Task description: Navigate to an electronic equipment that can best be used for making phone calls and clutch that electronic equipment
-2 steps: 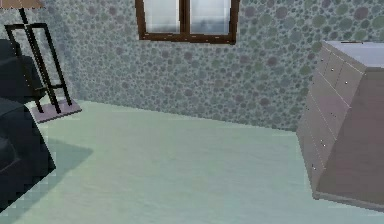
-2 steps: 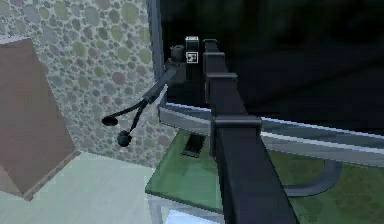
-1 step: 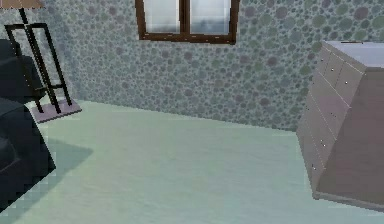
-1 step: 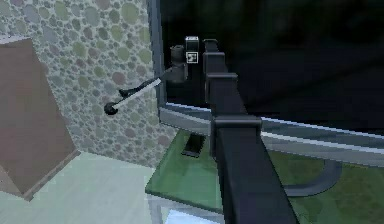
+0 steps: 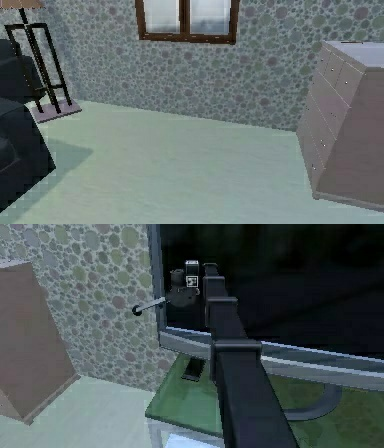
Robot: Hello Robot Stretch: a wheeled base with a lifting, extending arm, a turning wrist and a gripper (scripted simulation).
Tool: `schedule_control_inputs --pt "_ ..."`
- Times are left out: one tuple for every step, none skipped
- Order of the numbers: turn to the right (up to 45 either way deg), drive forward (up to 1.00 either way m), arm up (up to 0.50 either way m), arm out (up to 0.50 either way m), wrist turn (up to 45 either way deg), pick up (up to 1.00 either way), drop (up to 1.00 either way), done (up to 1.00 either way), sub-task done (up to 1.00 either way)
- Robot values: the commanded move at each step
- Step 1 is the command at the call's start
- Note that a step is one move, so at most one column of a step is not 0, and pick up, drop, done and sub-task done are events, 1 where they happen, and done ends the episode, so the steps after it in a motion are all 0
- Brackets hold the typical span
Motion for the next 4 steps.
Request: schedule_control_inputs --pt "0.0 0.00 0.00 0.00 45.0 0.00 0.00 0.00 0.00" --pt "0.0 0.00 0.00 0.00 12.0 0.00 0.00 0.00 0.00" --pt "0.0 0.00 -0.06 0.00 0.0 0.00 0.00 0.00 0.00" --pt "0.0 0.00 -0.32 0.00 0.0 0.00 0.00 0.00 0.00"
